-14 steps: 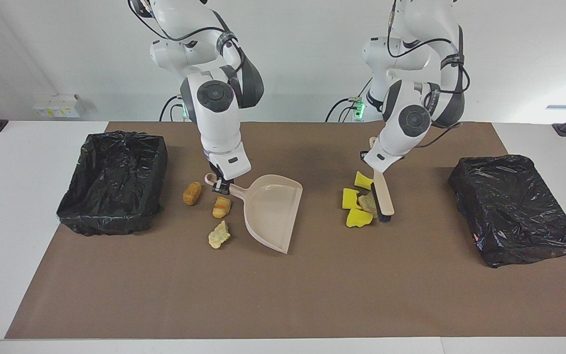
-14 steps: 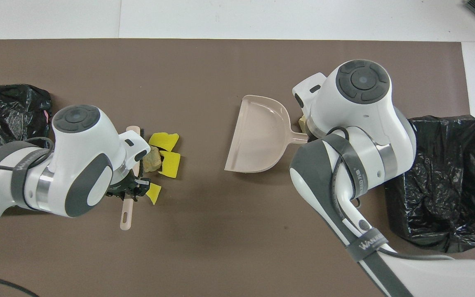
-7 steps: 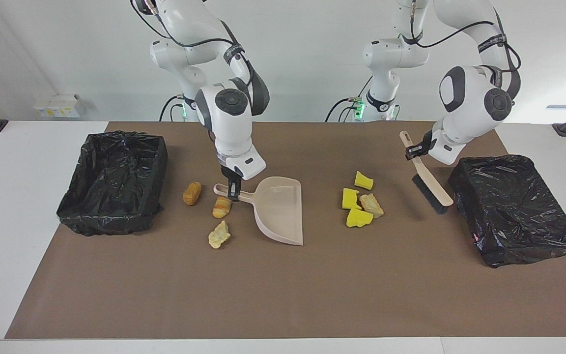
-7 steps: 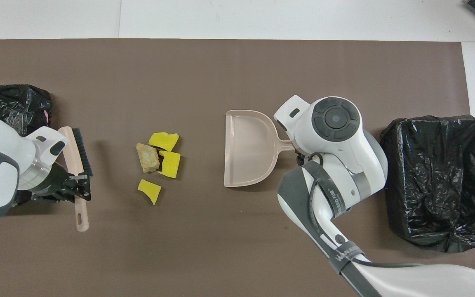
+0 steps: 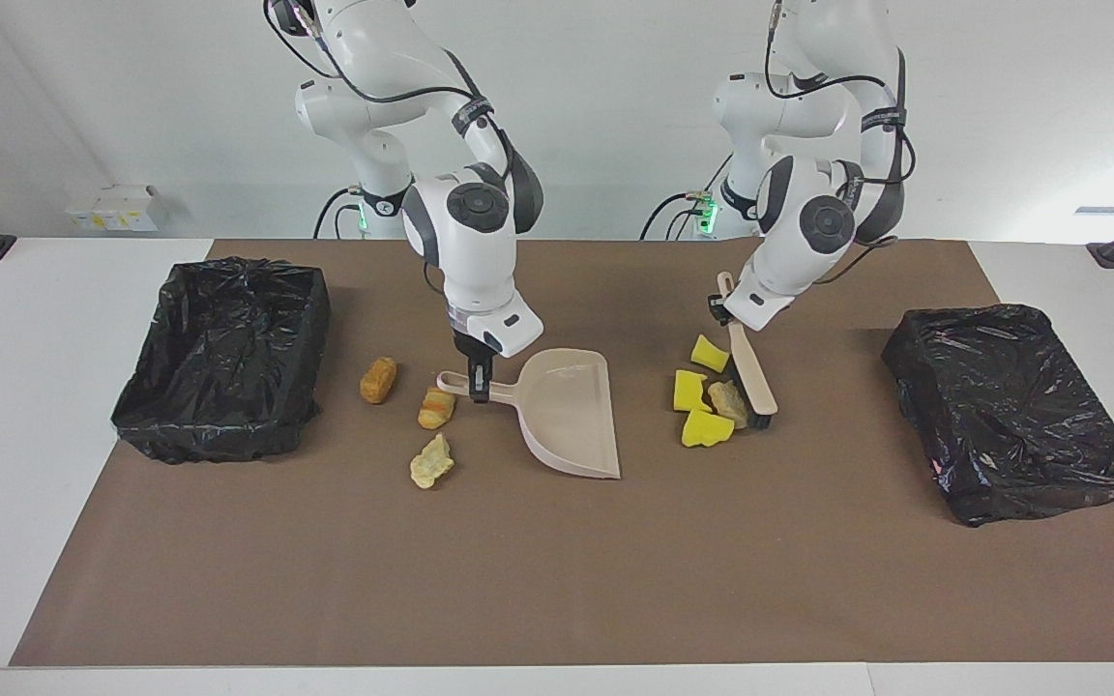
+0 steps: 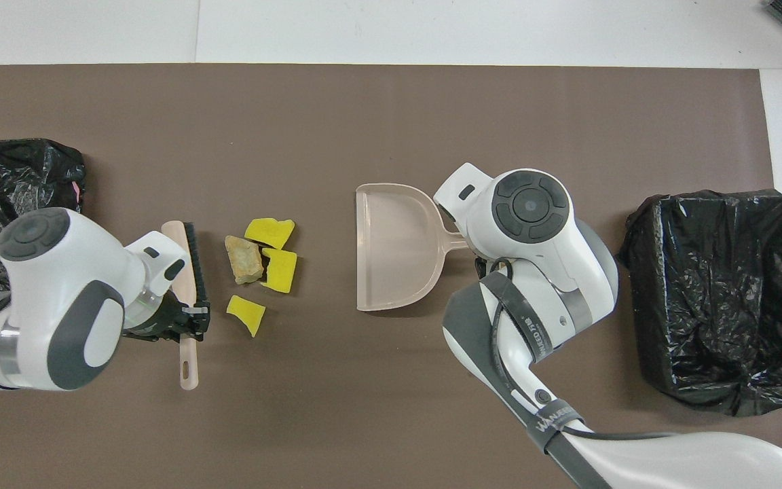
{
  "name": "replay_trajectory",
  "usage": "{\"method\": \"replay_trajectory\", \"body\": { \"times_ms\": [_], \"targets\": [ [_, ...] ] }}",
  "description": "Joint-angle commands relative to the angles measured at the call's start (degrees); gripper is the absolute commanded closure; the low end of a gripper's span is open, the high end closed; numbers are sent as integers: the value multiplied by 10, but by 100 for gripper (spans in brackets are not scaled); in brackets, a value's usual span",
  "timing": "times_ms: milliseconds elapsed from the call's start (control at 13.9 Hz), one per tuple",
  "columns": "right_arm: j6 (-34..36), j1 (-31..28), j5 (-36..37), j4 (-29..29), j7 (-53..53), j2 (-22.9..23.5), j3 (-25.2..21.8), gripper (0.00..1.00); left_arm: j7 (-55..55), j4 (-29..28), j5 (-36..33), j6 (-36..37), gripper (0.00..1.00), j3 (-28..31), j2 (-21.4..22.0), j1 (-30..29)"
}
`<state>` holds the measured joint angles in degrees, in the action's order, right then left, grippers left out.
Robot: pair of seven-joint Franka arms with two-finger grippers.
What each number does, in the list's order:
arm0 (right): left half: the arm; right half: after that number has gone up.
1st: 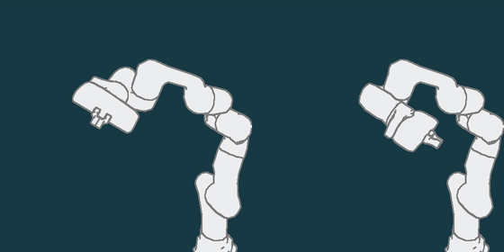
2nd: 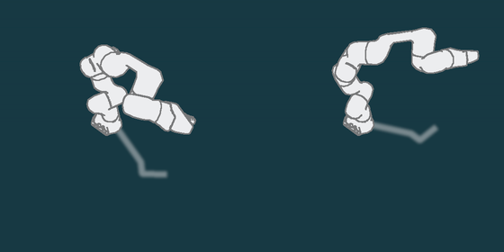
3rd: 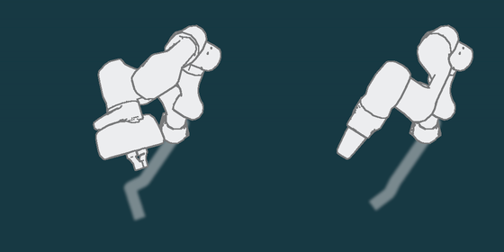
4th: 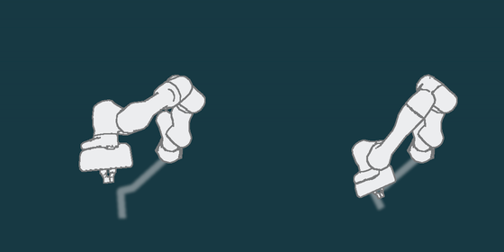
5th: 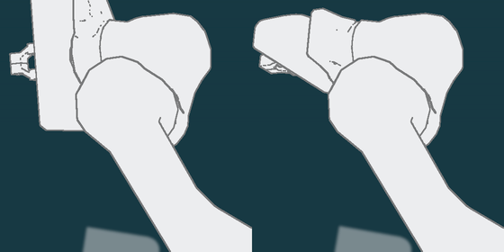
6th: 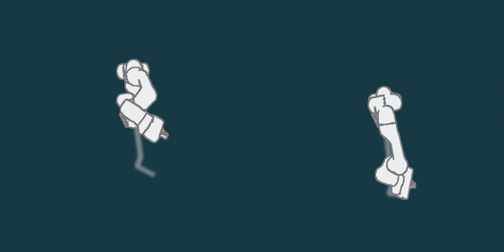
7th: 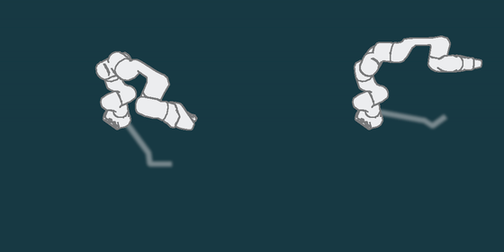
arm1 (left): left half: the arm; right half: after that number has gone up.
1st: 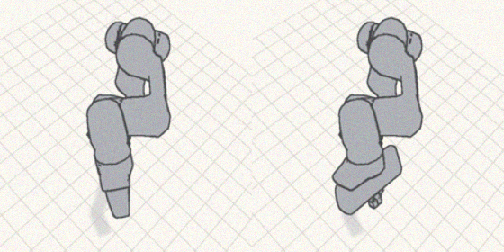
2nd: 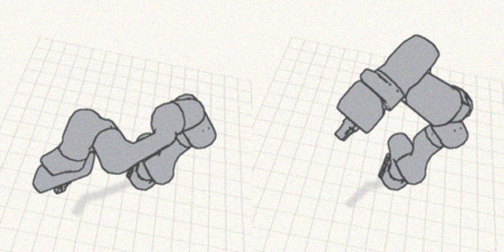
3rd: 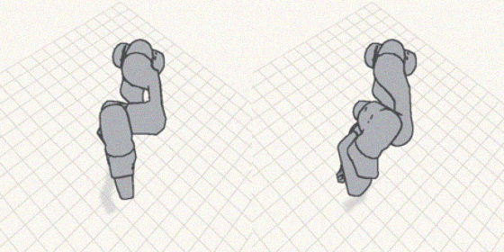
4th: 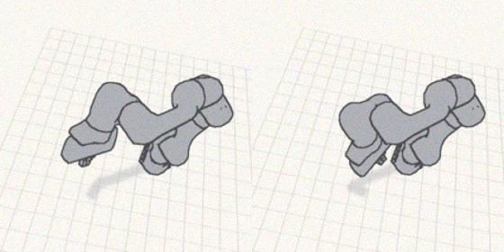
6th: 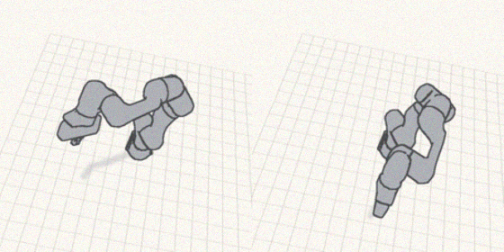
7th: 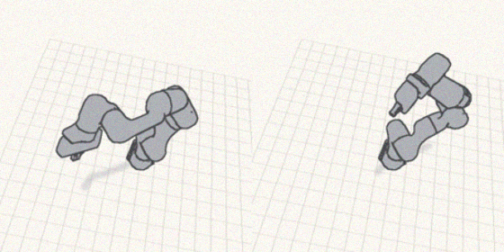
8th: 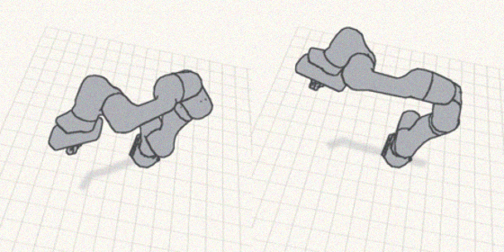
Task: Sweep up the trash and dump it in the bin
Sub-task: 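Sweep the sponges and bread into the dustpan with the left gripper's brush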
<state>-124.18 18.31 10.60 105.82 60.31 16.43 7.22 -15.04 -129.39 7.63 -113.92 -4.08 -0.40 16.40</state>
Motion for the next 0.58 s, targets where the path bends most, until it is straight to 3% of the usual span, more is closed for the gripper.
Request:
{"method": "replay_trajectory", "body": {
  "times_ms": [0, 505],
  "targets": [
    [-4, 6, 13, 2, 13, 10, 3, 100, -7, 4, 12, -17, 100, 8, -3, 34],
    [-1, 15, 14, 4, 8, 10, 3, 100, -11, 58, 84, -26, 100, 6, -25, 117]
  ]
}}
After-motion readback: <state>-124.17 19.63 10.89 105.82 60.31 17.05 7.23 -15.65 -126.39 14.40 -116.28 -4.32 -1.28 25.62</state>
